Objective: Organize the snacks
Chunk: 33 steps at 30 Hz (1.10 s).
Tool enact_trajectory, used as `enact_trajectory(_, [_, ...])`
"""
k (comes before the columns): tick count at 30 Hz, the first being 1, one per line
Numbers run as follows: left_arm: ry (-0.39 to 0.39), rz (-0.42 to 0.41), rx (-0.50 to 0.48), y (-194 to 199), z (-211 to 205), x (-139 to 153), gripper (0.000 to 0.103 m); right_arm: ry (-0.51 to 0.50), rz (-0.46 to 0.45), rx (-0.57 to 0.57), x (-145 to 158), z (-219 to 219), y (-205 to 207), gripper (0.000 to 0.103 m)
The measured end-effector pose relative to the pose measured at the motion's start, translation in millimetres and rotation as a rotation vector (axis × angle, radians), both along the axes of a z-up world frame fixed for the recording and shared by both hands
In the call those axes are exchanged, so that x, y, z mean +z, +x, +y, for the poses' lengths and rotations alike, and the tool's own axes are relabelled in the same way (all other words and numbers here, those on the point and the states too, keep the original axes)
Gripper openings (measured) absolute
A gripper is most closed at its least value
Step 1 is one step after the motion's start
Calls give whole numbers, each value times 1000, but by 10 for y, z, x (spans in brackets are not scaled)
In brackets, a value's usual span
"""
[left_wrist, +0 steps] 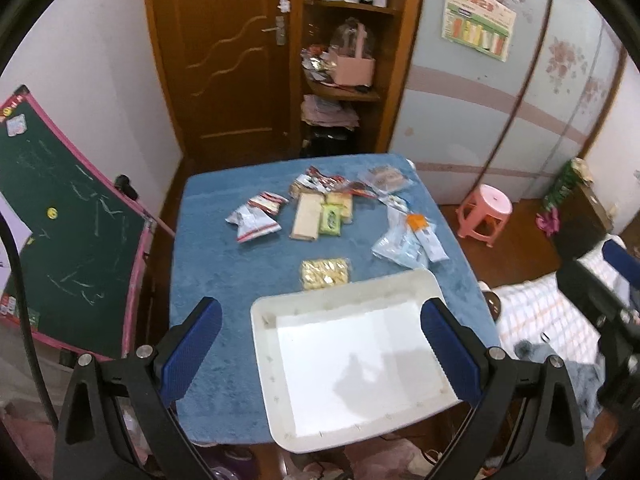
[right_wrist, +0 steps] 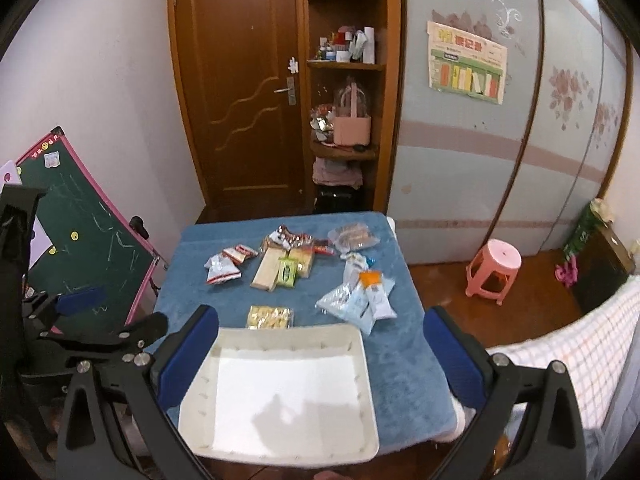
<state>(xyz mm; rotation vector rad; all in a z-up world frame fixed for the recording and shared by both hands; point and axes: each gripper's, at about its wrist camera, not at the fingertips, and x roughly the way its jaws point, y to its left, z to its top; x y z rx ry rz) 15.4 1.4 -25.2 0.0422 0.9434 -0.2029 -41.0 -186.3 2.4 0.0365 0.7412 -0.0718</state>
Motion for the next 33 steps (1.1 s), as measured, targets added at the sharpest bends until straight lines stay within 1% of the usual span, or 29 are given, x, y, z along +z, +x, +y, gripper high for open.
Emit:
enact_trajectory(4, [8, -3, 29, 187, -131, 14, 99, 16, 4, 31, -12, -241, 308, 103])
enact_trajectory(7, [54, 2, 44, 390, -323, -32, 99, 2, 13, 40, -66, -441, 570, 103])
enact_trajectory(11, [94, 21, 61, 658, -579, -177, 99, 12, 48, 53, -218, -718, 927, 103])
enact_trajectory(14, [117, 56, 75, 873, -733, -353, 99, 28, 80, 57, -383, -937, 1202, 103])
enact_trajectory(17, [119, 117, 90, 1110, -821, -584, 99, 51, 130, 61, -610, -1127, 1482, 103])
enact_trajectory(19, [109, 185, 105, 1295, -810, -806, 99, 67, 160, 63, -734, -1221, 1626, 101])
enact_trajectory(20, [99, 212, 109, 1361, -789, -902, 99, 81, 186, 66, -844, -1292, 1742, 101])
enact_trajectory(21, [89, 252, 117, 1451, -766, -1032, 99, 87, 200, 67, -894, -1323, 1797, 100])
enact_trajectory(24, [60, 375, 146, 1685, -629, -1459, 99, 114, 269, 57, -1187, -1481, 2102, 99])
enact_trajectory(25, [54, 403, 160, 1745, -571, -1604, 99, 119, 281, 53, -1247, -1499, 2162, 99])
enact_trajectory(28, [59, 482, 218, 1896, -390, -1979, 92, 131, 351, 31, -1595, -1610, 2462, 99])
enact_trajectory(29, [49, 505, 221, 1914, -343, -2067, 92, 133, 385, 25, -1729, -1635, 2568, 96])
enact_trajectory(31, [5, 561, 222, 1978, -263, -2267, 92, 160, 441, 29, -1979, -1672, 2740, 95])
enact_trajectory(32, [-3, 574, 228, 1991, -242, -2335, 92, 161, 483, 19, -2146, -1682, 2819, 95])
enact_trajectory(33, [-5, 590, 241, 2003, -217, -2415, 92, 157, 505, 15, -2232, -1688, 2858, 93])
